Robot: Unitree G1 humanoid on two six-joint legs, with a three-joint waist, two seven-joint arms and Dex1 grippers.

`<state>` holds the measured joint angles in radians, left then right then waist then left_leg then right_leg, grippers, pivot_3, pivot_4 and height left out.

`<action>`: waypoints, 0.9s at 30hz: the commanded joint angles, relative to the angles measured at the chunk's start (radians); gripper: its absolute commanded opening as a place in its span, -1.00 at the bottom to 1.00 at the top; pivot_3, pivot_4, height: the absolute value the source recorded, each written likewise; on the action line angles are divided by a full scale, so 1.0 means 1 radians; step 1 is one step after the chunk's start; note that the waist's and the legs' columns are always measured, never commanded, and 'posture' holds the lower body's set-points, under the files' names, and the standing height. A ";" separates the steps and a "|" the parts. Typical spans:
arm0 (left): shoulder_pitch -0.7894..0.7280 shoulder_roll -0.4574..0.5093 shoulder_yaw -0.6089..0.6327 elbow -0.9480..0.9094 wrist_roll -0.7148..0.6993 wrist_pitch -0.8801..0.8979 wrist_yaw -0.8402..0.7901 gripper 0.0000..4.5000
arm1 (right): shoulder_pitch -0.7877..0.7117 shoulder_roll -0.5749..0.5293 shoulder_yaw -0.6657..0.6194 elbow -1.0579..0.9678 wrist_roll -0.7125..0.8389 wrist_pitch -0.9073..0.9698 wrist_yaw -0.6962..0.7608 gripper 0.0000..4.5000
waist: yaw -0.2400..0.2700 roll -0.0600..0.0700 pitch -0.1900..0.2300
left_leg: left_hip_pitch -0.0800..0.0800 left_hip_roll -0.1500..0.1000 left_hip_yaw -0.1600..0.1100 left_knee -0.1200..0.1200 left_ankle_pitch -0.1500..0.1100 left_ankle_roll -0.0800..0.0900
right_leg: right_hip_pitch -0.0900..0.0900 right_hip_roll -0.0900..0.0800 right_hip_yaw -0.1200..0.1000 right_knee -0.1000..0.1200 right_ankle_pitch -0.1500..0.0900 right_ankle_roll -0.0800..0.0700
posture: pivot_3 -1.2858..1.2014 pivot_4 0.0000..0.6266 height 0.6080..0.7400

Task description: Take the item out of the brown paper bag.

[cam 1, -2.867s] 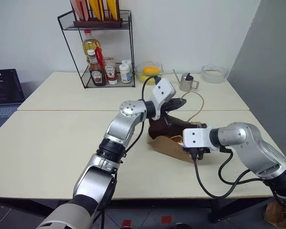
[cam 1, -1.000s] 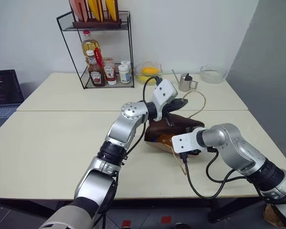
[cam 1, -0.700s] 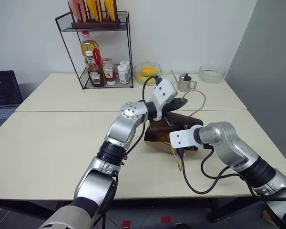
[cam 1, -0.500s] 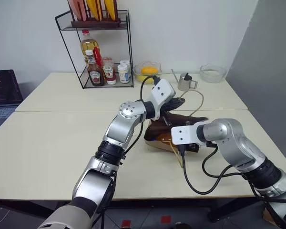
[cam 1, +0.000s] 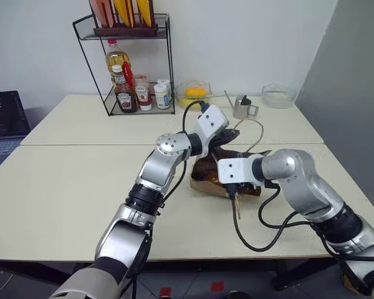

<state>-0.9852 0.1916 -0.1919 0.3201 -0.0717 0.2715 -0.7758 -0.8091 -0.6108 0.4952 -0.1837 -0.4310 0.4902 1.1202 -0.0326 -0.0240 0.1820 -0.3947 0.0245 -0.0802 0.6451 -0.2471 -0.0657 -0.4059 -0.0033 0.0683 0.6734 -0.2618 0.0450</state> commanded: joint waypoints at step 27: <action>-0.006 0.004 0.000 -0.079 0.001 0.001 0.010 -1.00 | -0.060 0.032 0.131 0.481 -0.220 -0.388 -0.134 0.43 | 0.002 0.000 0.000 | 0.000 -0.001 0.000 0.000 0.000 0.000 | 0.000 -0.001 0.000 0.000 0.000 0.000 | 0.03 -0.52 1.00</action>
<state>-0.9842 0.1941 -0.1916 0.3012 -0.0691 0.2788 -0.7743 -0.8931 -0.5728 0.6128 0.2594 -0.6284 0.1062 0.9767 -0.0310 -0.0240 0.1820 -0.3946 0.0240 -0.0802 0.6454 -0.2470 -0.0659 -0.4057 -0.0040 0.0684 0.6735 -0.2617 0.0449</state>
